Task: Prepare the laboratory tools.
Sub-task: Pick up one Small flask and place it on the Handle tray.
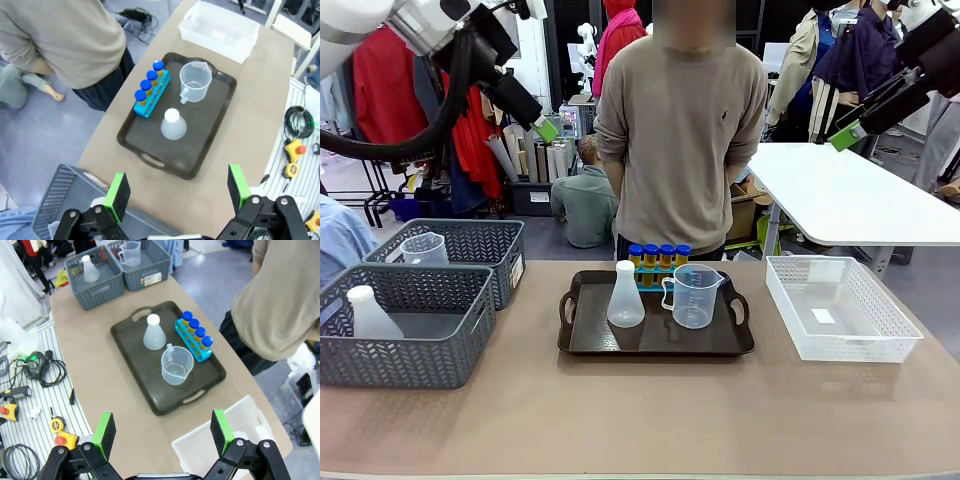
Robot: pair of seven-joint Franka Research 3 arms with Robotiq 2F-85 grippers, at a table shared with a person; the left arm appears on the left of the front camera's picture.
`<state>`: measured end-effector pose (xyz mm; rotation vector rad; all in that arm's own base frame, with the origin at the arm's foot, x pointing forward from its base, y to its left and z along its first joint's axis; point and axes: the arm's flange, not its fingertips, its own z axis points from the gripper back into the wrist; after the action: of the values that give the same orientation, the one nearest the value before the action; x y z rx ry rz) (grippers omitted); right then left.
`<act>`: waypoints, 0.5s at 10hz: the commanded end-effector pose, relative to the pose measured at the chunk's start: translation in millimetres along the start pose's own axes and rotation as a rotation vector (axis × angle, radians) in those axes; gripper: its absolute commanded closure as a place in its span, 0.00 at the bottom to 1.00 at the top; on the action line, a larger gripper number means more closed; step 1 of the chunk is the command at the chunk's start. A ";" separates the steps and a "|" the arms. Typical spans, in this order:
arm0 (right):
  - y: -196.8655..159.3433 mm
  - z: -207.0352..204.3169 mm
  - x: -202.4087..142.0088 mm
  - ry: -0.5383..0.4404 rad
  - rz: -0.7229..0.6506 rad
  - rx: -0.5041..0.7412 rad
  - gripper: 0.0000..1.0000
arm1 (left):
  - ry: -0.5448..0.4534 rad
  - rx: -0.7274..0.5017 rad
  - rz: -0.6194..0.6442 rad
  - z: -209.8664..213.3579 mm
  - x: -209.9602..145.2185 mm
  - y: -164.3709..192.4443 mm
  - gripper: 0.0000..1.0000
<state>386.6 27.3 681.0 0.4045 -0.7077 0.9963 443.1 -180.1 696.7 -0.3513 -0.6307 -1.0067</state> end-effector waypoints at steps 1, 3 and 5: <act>-1.3 0.3 1.4 -0.028 0.016 0.016 0.00 | -0.024 0.007 -0.018 -2.0 -10.3 -6.5 0.00; -1.3 0.3 1.4 -0.028 0.016 0.016 0.00 | -0.005 0.003 -0.002 1.5 -1.6 -3.0 0.00; -1.3 0.3 1.4 -0.028 0.016 0.016 0.00 | -0.005 0.003 -0.002 1.5 -1.6 -3.0 0.00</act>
<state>386.6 27.3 681.0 0.4045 -0.7077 0.9963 439.1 -182.4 694.6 -0.3481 -0.6350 -1.0111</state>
